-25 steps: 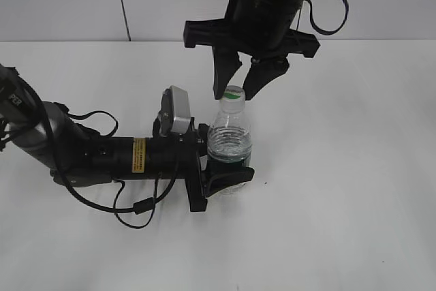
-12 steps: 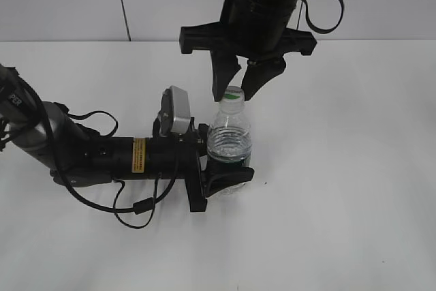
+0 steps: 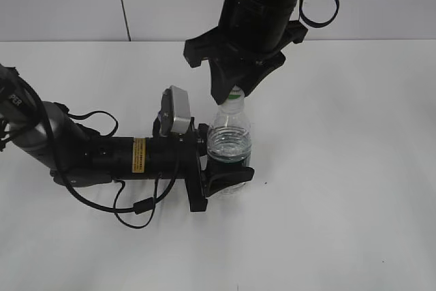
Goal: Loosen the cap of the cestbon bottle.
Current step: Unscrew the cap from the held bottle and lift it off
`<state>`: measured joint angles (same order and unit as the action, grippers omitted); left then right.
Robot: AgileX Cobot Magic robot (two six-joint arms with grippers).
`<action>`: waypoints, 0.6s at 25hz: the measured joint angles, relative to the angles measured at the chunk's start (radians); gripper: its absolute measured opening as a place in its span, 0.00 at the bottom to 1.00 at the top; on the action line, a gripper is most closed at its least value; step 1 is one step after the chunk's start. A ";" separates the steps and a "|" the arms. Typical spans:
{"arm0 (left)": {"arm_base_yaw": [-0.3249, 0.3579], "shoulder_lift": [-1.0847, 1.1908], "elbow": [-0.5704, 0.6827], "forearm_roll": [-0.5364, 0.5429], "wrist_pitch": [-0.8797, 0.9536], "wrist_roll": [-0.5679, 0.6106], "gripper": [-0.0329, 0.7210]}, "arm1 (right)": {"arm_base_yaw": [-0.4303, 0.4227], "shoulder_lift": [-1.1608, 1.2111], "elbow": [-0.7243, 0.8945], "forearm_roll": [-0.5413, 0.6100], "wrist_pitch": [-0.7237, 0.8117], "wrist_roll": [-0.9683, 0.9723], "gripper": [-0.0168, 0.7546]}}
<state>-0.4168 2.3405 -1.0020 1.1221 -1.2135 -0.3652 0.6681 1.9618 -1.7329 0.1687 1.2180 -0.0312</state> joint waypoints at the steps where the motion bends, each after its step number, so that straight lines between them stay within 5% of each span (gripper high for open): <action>1: 0.000 0.000 0.000 0.000 0.000 0.000 0.58 | 0.000 0.000 0.000 0.000 0.000 -0.038 0.41; 15: 0.000 0.000 0.000 0.003 0.001 0.001 0.58 | 0.003 0.000 -0.001 0.000 0.000 -0.730 0.41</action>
<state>-0.4168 2.3405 -1.0020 1.1250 -1.2126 -0.3639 0.6711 1.9618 -1.7337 0.1684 1.2180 -0.7607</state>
